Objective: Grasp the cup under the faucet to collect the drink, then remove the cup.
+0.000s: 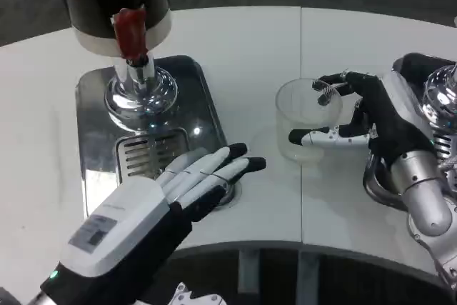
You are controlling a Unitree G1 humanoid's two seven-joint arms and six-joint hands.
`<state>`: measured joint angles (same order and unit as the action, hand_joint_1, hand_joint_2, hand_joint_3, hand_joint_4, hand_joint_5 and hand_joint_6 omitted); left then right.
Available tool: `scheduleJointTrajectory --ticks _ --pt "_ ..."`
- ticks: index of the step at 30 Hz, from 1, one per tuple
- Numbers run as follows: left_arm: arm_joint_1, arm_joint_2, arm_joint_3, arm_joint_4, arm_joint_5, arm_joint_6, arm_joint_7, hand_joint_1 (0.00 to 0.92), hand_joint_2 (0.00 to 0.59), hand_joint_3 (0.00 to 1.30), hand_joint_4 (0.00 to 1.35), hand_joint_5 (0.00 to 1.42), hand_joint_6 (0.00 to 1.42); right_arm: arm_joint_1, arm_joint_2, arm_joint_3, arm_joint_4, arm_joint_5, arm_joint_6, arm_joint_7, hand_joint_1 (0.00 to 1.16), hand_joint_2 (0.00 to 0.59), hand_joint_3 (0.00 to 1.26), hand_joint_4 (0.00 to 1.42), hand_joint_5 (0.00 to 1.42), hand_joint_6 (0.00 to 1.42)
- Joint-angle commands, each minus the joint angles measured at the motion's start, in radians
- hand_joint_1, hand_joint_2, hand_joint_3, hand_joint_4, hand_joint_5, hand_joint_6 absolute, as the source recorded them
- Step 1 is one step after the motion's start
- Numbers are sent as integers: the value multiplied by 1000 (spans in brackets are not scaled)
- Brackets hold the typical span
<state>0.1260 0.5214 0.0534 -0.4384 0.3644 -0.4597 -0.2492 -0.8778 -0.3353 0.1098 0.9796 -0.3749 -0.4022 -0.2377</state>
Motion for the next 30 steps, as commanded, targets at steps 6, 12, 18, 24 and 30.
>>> scheduleJointTrajectory --ticks 6,12,18,24,30 --pt "7 -4 -9 8 8 11 -6 0 31 122 0 47 0 7 -2 15 5 -3 -8 -10 777 147 841 968 1189 1261" --pt "2 -4 -11 12 8 11 -6 0 28 122 0 48 0 8 -4 21 6 2 -10 -6 741 177 775 894 1057 1134" --pt "4 -5 -10 11 8 11 -5 0 28 122 0 48 0 12 -5 23 2 8 -17 1 617 218 553 615 698 785" --pt "4 -4 -10 13 7 10 -6 0 28 128 0 48 0 16 -7 26 -4 7 -16 6 572 219 413 433 514 644" --pt "5 -4 -10 13 7 10 -5 0 27 130 0 48 0 16 -8 28 -8 6 -16 4 550 214 379 409 474 600"
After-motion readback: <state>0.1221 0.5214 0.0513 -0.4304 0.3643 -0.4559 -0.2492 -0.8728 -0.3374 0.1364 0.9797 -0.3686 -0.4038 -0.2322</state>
